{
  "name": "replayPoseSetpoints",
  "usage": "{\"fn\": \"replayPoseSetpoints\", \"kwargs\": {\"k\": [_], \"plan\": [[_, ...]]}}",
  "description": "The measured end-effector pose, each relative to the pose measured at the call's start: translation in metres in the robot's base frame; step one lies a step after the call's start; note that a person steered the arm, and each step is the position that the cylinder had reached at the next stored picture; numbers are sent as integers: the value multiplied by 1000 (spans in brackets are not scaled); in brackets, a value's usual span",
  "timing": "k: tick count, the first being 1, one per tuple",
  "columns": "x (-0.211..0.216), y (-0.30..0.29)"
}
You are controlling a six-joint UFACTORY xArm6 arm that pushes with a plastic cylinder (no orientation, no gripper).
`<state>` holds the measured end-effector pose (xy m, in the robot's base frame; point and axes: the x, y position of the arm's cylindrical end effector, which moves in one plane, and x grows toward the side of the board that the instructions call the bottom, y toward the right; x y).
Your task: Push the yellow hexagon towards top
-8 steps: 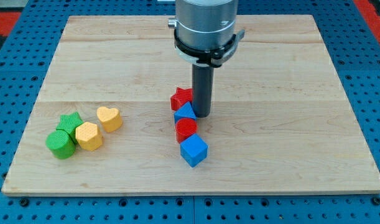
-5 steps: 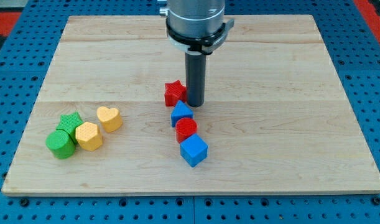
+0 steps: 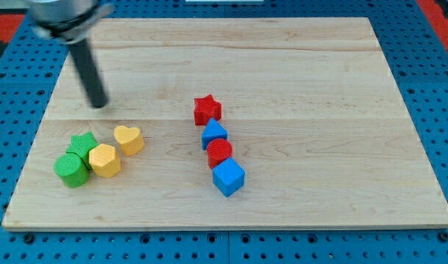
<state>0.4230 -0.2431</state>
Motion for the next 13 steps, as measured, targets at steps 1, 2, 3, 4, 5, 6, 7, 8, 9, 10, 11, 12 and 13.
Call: {"fn": "replayPoseSetpoints", "kwargs": {"k": [1,2,3,4,5,6,7,8,9,10,11,12,13], "plan": [[26,-59],[70,-61],[155,-61],[193,-33],[172,14],[150,51],[124,71],[96,50],[83,26],[86,14],[104,41],[107,80],[68,61]]}}
